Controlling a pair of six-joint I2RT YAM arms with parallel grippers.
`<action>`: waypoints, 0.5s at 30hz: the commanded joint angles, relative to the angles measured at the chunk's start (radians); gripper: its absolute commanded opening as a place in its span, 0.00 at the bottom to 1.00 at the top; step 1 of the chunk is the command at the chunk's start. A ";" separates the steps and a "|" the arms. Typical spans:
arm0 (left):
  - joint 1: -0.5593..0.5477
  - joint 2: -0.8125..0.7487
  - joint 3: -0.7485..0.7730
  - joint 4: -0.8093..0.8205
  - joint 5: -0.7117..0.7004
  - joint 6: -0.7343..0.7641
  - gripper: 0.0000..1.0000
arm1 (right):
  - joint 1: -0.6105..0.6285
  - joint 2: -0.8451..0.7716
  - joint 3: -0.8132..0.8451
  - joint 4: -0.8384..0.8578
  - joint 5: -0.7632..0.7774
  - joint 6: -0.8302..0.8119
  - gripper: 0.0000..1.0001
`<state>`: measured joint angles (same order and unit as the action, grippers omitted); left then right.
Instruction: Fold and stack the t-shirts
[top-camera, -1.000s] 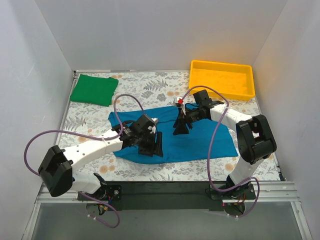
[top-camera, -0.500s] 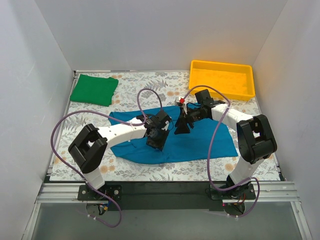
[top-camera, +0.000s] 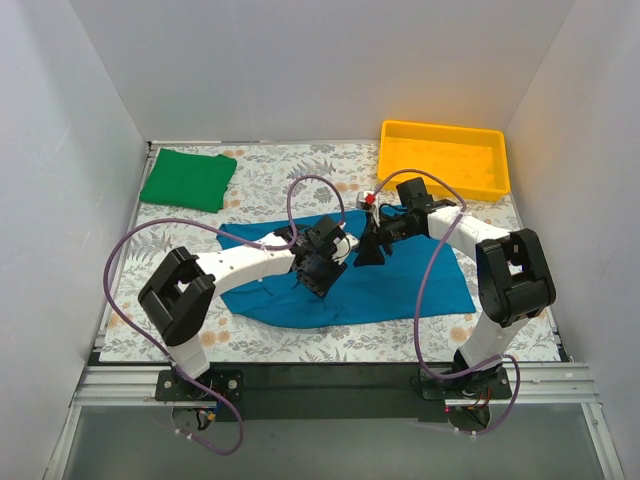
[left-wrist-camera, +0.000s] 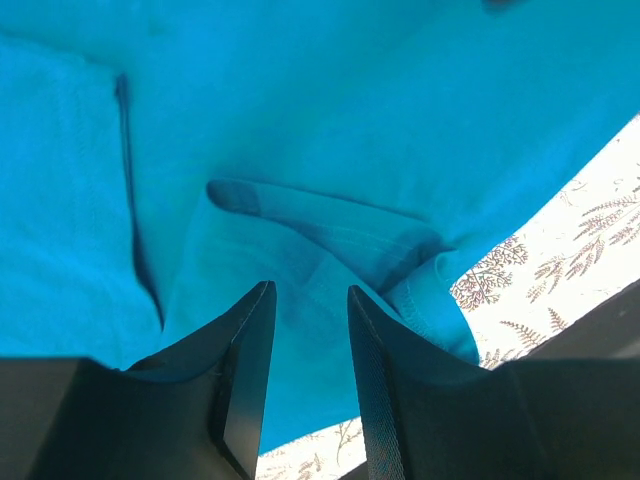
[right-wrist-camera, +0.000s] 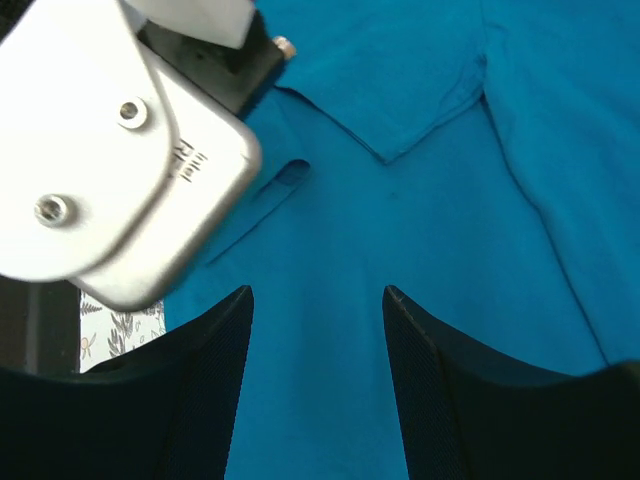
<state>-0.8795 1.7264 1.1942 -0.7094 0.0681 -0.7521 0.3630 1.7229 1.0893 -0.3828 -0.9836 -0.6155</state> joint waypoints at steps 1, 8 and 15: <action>-0.004 0.005 0.007 0.031 0.048 0.059 0.34 | -0.045 -0.009 0.024 -0.027 -0.039 -0.024 0.61; -0.004 0.059 0.018 0.027 0.032 0.062 0.33 | -0.085 -0.020 0.024 -0.033 -0.070 -0.024 0.61; -0.004 0.073 0.015 0.027 0.012 0.063 0.32 | -0.087 -0.014 0.026 -0.034 -0.075 -0.026 0.61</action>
<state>-0.8795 1.8122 1.1942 -0.6949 0.0929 -0.7048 0.2760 1.7229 1.0893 -0.3996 -1.0210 -0.6292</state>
